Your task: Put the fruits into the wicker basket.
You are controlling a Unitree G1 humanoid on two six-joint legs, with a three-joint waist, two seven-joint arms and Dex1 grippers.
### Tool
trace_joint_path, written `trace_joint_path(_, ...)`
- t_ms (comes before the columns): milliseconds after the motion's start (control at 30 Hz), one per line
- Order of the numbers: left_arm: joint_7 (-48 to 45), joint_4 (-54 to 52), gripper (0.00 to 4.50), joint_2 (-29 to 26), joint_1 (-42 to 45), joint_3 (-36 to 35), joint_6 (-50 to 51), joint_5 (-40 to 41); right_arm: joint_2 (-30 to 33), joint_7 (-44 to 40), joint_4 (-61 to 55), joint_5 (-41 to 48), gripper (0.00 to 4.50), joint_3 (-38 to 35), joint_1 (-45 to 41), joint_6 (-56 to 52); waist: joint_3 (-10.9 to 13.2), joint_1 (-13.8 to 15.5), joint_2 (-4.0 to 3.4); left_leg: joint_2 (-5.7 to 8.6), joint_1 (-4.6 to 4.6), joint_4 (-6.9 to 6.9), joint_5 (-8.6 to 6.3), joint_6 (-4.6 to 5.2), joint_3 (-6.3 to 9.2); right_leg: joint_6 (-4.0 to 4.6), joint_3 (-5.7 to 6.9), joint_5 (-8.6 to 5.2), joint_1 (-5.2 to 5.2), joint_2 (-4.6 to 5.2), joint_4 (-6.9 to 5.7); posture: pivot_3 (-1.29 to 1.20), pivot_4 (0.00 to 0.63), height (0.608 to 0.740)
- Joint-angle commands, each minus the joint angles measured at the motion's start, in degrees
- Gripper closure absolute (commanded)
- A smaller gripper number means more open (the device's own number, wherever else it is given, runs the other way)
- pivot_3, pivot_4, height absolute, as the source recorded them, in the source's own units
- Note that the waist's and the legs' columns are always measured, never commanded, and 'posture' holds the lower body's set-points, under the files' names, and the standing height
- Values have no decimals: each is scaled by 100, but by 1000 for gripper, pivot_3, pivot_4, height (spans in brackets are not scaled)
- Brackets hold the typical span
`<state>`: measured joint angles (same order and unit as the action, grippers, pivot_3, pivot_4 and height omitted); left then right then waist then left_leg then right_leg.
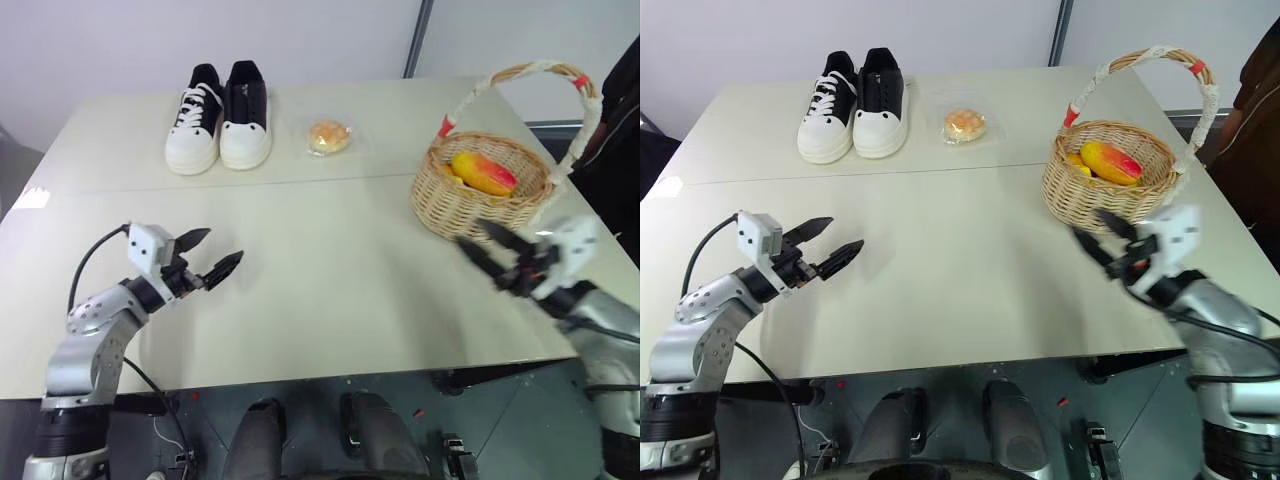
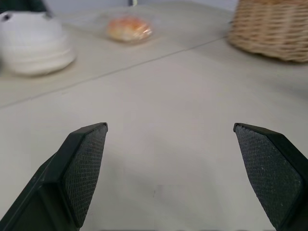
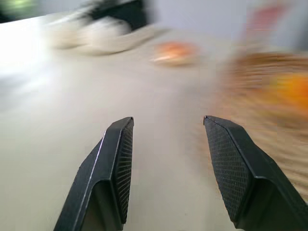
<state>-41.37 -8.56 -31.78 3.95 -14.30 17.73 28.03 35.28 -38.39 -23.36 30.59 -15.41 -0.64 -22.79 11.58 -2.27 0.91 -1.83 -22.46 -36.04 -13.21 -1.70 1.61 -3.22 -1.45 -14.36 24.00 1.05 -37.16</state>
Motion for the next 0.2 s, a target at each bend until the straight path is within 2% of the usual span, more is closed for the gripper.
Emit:
trace_joint_path(33, 296, -224, 0, -1, -327, -306, -131, -136, -179, -2, 109, -436, 2106, 734, -480, 219, -2, 12, 3, 0, -4, 0, 0, 0, -1, 0, 0, 0, 4, 0, 4, 0, 150, 740)
trace_joint_path(200, 454, -512, 0, 135, -820, -447, -201, -92, -445, -123, 660, -751, 2106, 1255, -833, 503, -4, 65, 8, 1, -12, 3, -1, 1, -5, 0, -1, 1, 6, 8, 14, 0, 150, 740)
